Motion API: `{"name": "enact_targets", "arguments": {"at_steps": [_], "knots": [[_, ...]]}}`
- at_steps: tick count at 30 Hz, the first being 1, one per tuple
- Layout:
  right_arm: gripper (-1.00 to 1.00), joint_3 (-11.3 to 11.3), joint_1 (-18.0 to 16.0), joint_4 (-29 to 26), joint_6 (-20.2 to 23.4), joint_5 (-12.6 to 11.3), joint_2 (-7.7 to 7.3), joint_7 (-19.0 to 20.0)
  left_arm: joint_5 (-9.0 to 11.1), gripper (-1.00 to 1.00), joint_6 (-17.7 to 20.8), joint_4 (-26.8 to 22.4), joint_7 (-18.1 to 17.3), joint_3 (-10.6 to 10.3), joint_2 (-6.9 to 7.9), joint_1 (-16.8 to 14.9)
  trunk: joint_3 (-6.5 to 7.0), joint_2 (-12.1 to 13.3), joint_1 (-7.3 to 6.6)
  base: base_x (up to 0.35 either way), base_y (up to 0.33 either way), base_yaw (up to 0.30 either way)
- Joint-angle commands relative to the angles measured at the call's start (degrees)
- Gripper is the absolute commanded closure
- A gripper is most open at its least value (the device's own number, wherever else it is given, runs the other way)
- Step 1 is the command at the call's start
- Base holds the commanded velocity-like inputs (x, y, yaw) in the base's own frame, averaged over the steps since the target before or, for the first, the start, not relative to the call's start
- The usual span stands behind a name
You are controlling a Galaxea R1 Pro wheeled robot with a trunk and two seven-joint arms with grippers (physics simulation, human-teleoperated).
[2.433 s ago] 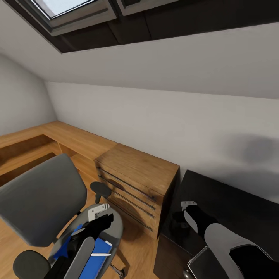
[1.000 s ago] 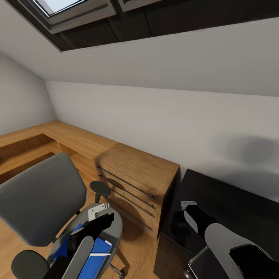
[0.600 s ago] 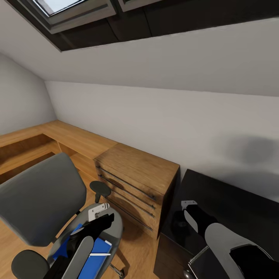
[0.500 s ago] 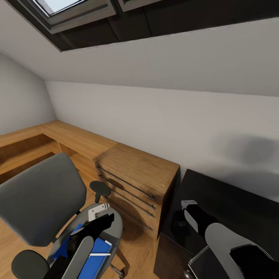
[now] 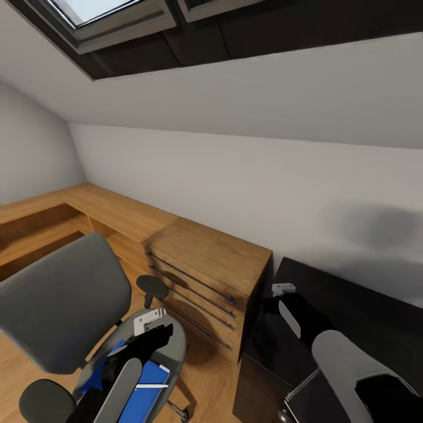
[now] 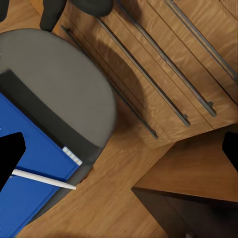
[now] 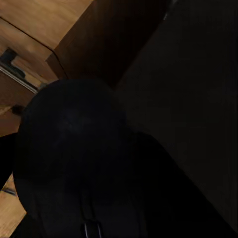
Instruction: In the bedroom, organize the workspace by keeping the computer under the desk, ensuring the monitor is on the desk, placing the keyboard on the desk next to the monitor, placing the mouse on the desk next to the keyboard, moving the folder from the swivel chair onto the desk next to the mouse, stacking the notebook on top of the folder with the pen on top of the notebook, and positioning the swivel chair next to the desk.
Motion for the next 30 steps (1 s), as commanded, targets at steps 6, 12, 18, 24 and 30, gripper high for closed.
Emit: {"name": "enact_targets", "arguments": {"at_steps": [6,12,18,24,30], "knots": [[1.0,-0.3,7.4,-20.7,9.0,-0.9,-1.02,-1.0,0.4,-1.0,0.0,-0.1,0.6,-0.1,0.13,-0.1,1.0,2.4,-1.31,-0.155,0.0,0.0],[1.0,-5.3,16.8,-42.1,18.3,-0.9,-1.07,-1.2,0.5,-1.0,0.0,-0.1,0.6,-0.1,0.14,-0.1,2.08,4.8,-2.63,-0.324,0.0,0.0],[1.0,-6.5,20.7,-51.2,21.5,-0.9,-1.04,-2.1,0.5,-1.0,0.0,-0.1,0.6,-0.1,0.14,-0.1,3.16,7.2,-3.95,-0.34,0.0,0.0],[1.0,-6.7,20.8,-52.9,21.4,-0.9,-0.82,-2.3,0.5,-1.0,0.0,-0.1,0.6,-0.1,0.14,-0.1,4.23,9.6,-5.27,-0.343,0.0,0.0],[1.0,-8.3,20.8,-53.0,21.1,-0.9,-0.88,-2.4,0.6,-1.0,0.0,-0.1,0.6,-0.1,0.14,-0.1,5.02,11.2,-6.14,-0.343,0.0,-0.079]]}}
